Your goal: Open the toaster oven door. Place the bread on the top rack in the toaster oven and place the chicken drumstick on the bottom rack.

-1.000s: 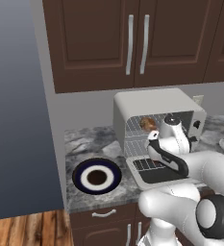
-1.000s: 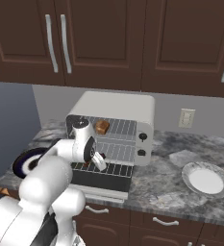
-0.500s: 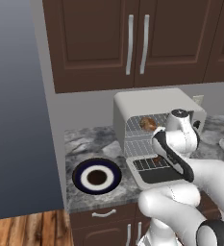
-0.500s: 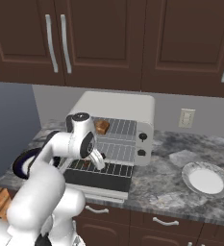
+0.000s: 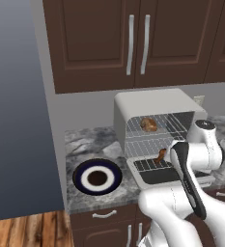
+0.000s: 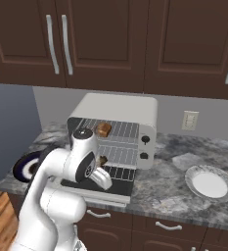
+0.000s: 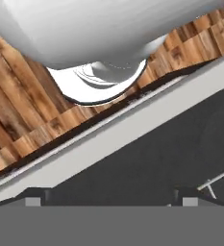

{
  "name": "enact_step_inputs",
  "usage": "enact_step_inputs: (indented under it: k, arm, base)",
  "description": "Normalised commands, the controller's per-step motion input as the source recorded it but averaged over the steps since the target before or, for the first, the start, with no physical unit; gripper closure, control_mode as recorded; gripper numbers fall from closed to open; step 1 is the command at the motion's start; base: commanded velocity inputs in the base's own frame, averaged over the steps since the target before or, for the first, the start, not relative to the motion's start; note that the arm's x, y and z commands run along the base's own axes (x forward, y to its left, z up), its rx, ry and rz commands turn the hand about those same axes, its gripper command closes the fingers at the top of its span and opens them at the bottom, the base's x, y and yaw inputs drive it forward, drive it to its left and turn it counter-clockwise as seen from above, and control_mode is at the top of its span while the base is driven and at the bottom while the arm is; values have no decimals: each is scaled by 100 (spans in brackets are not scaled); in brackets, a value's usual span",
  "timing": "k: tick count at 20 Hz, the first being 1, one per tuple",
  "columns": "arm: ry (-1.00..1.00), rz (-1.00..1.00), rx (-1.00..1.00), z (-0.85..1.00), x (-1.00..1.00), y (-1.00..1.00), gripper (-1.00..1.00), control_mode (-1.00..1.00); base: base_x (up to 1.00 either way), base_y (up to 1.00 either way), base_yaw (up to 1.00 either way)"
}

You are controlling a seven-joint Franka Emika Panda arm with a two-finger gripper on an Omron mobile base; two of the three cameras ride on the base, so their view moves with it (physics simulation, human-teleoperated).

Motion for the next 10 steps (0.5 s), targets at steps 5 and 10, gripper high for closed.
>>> enact_step_inputs:
  k: [5, 10]
  arm:
    - [1, 34, 0, 0, 12, 1, -100, -100]
    - [2, 32, -5, -18, 7, 15, -100, -100]
  base:
    - [0, 0, 0]
    - [0, 0, 0]
